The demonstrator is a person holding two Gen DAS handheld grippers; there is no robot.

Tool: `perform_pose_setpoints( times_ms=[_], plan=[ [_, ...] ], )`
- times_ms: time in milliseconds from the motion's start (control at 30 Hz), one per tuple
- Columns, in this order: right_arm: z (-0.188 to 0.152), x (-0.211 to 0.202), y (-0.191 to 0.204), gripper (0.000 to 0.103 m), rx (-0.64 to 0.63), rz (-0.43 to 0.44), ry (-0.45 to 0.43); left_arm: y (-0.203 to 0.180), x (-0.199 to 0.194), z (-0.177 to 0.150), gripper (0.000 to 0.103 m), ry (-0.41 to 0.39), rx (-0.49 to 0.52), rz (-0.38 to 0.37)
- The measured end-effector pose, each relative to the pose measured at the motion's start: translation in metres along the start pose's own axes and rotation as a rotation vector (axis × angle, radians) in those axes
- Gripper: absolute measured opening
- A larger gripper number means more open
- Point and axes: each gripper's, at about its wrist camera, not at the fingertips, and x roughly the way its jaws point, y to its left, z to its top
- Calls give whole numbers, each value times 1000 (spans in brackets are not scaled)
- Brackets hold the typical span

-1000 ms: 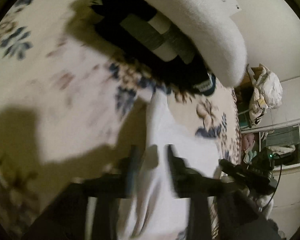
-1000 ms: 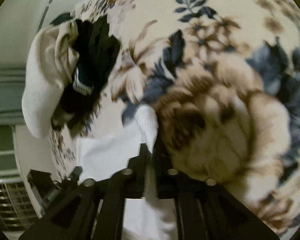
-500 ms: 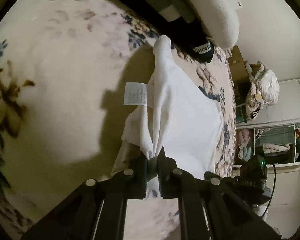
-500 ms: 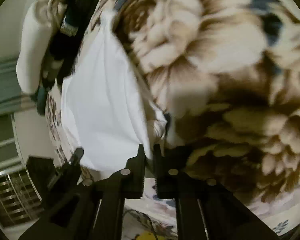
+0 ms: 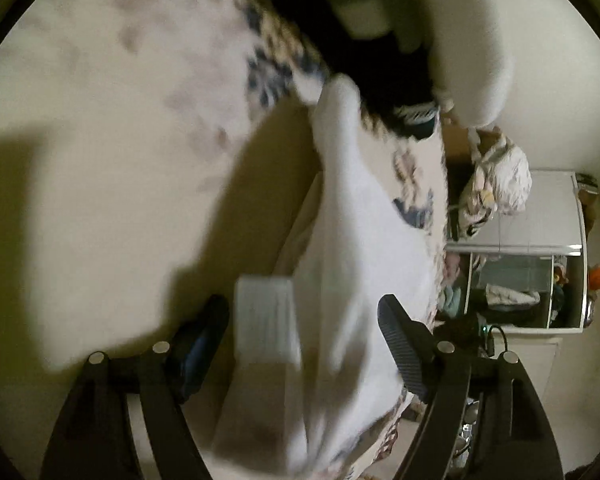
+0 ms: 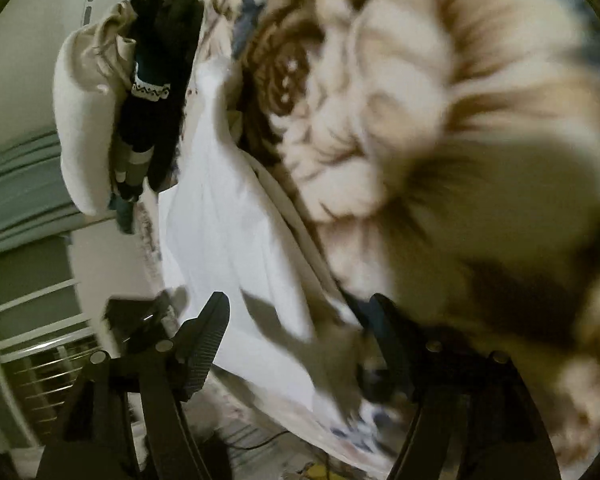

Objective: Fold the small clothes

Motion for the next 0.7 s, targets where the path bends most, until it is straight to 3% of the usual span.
perform_pose_setpoints(
  times_ms=[67, 100, 167, 200, 233, 300, 500, 700],
  plan=[
    [5, 10, 3, 75, -3, 19, 14, -13, 5, -1, 71, -20, 48, -4],
    [6, 12, 6, 73, -9, 19, 16, -20, 5, -2, 47, -27, 72, -5],
    [6, 21, 17, 51, -50, 9, 32, -32, 0, -6, 23, -38, 104, 40],
    [5, 23, 21, 26, -62, 5, 41, -35, -4, -7, 18, -49, 102, 39],
    [4, 24, 26, 19, -68, -1, 43, -37, -9, -9, 17, -57, 99, 43],
    [-1, 18, 44, 15, -111, -38, 27, -46, -21, -11, 14, -72, 102, 50],
    [-16, -24, 121, 13, -217, -44, -7, -109, -76, -7, 14, -137, 135, 32],
    [-8, -87, 229, 13, -345, 7, -78, -192, -138, 39, 15, -248, 218, 6]
  ],
)
